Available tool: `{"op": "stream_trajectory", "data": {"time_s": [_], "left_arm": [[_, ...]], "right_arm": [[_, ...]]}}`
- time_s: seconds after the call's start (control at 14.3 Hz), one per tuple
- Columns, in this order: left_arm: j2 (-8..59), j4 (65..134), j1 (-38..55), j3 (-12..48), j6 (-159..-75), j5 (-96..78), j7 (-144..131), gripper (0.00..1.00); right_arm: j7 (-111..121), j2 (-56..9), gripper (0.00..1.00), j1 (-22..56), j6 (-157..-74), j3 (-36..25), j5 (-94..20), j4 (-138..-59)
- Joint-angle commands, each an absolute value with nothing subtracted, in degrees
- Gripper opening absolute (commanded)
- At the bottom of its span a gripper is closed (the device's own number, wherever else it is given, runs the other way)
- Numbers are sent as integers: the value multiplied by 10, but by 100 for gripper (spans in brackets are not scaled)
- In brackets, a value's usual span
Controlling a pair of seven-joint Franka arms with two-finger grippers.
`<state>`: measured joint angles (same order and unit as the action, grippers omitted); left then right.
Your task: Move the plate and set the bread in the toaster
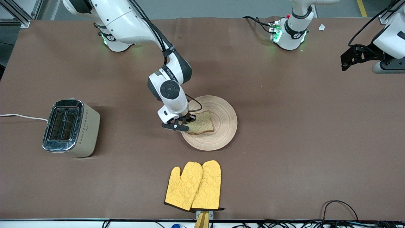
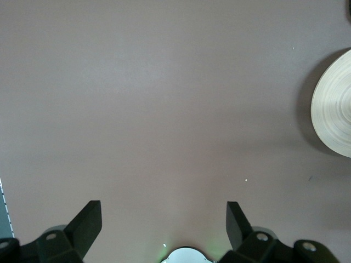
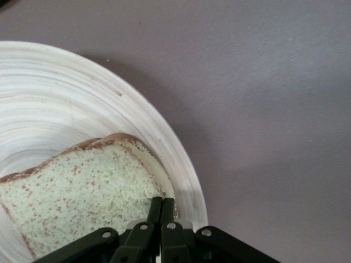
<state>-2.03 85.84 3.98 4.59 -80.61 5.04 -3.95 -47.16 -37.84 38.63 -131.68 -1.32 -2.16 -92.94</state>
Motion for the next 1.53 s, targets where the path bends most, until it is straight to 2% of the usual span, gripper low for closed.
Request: {"op": "stream_trajectory", "data": {"time_s": [0.0, 0.21, 0.35, 0.42, 0.7, 0.98, 1.25, 1.46], "left_arm": [[-33, 870, 44, 42, -809, 45, -33, 100], [-33, 870, 43, 42, -809, 46, -33, 100], [-33, 869, 40, 41, -812, 45, -33, 100], [-32, 870, 40, 41, -817, 45, -33, 100], [-31, 869, 39, 40, -832, 47, -27, 100], [-29, 865, 38, 39, -836, 46, -10, 100], [-24, 851, 38, 36, -835, 53, -10, 100], [-25, 850, 37, 35, -835, 51, -7, 100]], "right_arm": [[-483, -375, 0, 389, -1149, -22, 5, -817], [-477, -372, 0, 386, -989, -22, 99, -739], [-470, -369, 0, 384, -914, -21, 182, -723], [-472, -347, 0, 381, -890, -25, 198, -723], [-468, -299, 0, 336, -846, -66, 223, -729], [-408, -294, 0, 326, -793, -101, 322, -727], [-391, -289, 0, 311, -796, -158, 344, -728], [-359, -281, 0, 277, -828, -159, 368, -730]]}}
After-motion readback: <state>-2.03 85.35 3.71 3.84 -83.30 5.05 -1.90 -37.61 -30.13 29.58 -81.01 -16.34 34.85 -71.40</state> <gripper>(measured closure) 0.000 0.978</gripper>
